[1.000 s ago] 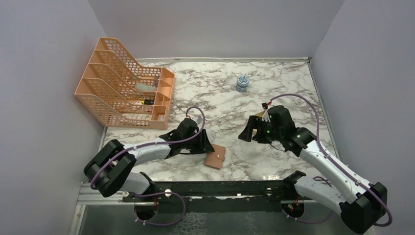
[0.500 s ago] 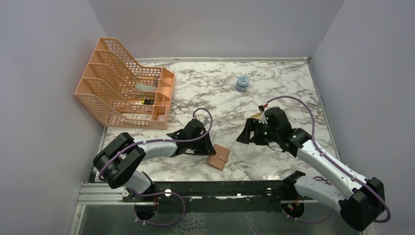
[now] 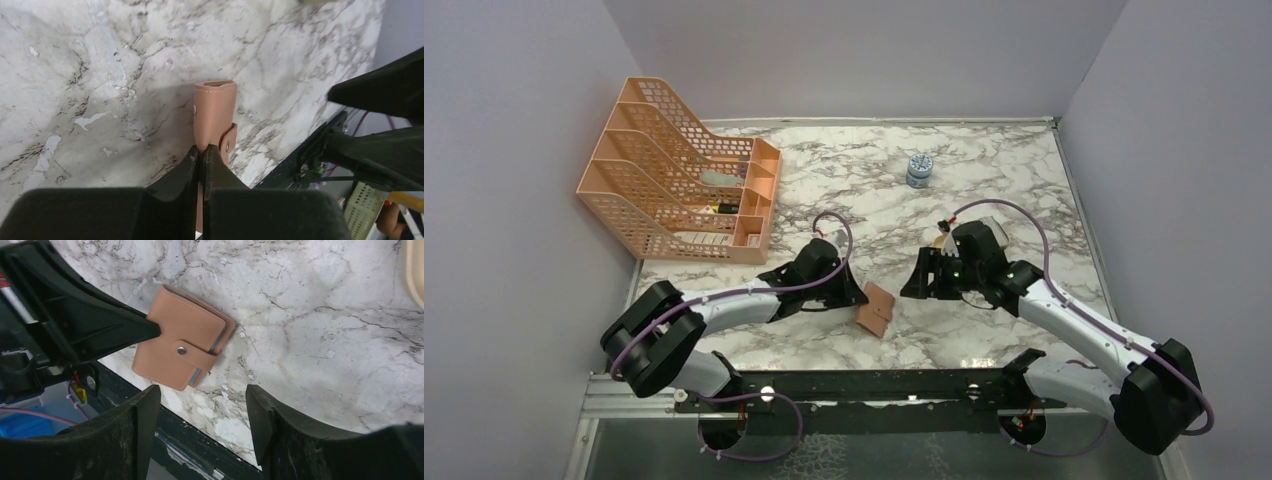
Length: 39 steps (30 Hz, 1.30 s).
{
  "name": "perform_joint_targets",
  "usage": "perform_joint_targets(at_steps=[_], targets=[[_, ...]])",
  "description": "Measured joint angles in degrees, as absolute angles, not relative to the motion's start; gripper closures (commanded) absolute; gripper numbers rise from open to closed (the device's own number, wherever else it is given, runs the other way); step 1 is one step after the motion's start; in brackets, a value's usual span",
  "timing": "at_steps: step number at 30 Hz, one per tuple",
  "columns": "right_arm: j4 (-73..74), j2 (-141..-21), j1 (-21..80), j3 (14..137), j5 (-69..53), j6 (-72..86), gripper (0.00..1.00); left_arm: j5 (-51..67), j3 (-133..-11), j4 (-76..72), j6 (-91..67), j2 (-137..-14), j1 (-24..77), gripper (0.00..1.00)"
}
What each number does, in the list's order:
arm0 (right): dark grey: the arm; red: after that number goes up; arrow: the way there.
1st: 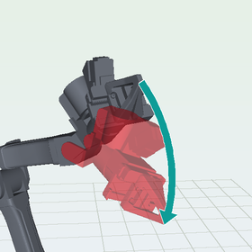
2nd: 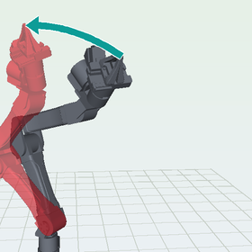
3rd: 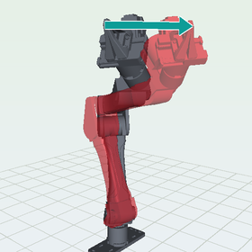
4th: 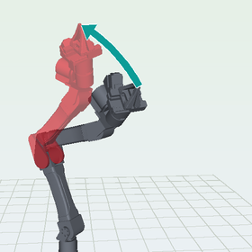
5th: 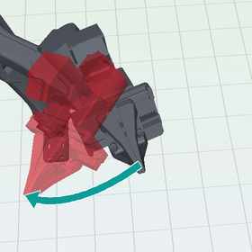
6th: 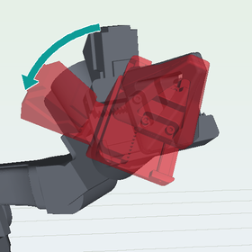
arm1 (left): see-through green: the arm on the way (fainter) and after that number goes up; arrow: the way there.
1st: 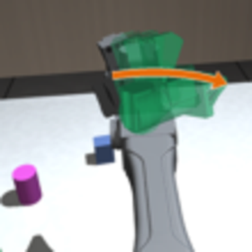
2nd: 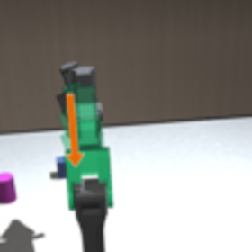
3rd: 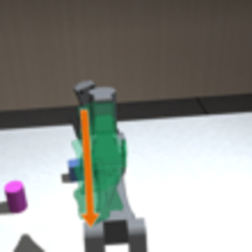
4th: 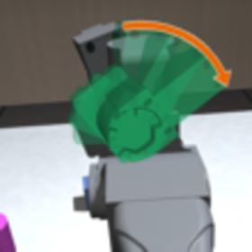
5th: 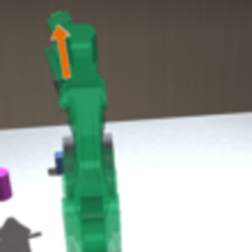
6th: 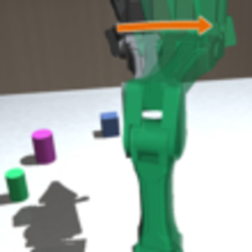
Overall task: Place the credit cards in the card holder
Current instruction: Open the card holder at the center of the board.
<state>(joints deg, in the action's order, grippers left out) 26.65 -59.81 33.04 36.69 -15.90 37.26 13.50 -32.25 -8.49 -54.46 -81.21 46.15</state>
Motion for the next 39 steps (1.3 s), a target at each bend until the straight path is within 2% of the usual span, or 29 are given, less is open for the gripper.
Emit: perform_joint_targets(at_steps=[4, 11, 20, 29, 39], targets=[[24.43, -61.82, 33.3, 36.69, -17.52, 37.23, 0.5, 11.09, -32.25, -8.54, -56.21, -76.09, 46.15, 1.0], [19.81, -64.29, 33.8, 36.69, -20.21, 37.76, 0.61, 6.98, -32.25, -8.38, -58.26, -70.63, 46.15, 1.0], [15.2, -67.64, 37.21, 36.64, -21.54, 40.88, 0.61, 5.5, -30.85, -8.01, -59.94, -70.17, 46.15, 1.0], [10.33, -72.2, 41.5, 36.47, -21.43, 45.04, 0.55, 5.5, -29.06, -8.1, -61.01, -69.36, 46.15, 1.0], [8.38, -77.17, 43.77, 36.49, -21.06, 47.22, 0.54, 5.91, -25.87, -10.94, -63.18, -68.84, 46.15, 1.0]])
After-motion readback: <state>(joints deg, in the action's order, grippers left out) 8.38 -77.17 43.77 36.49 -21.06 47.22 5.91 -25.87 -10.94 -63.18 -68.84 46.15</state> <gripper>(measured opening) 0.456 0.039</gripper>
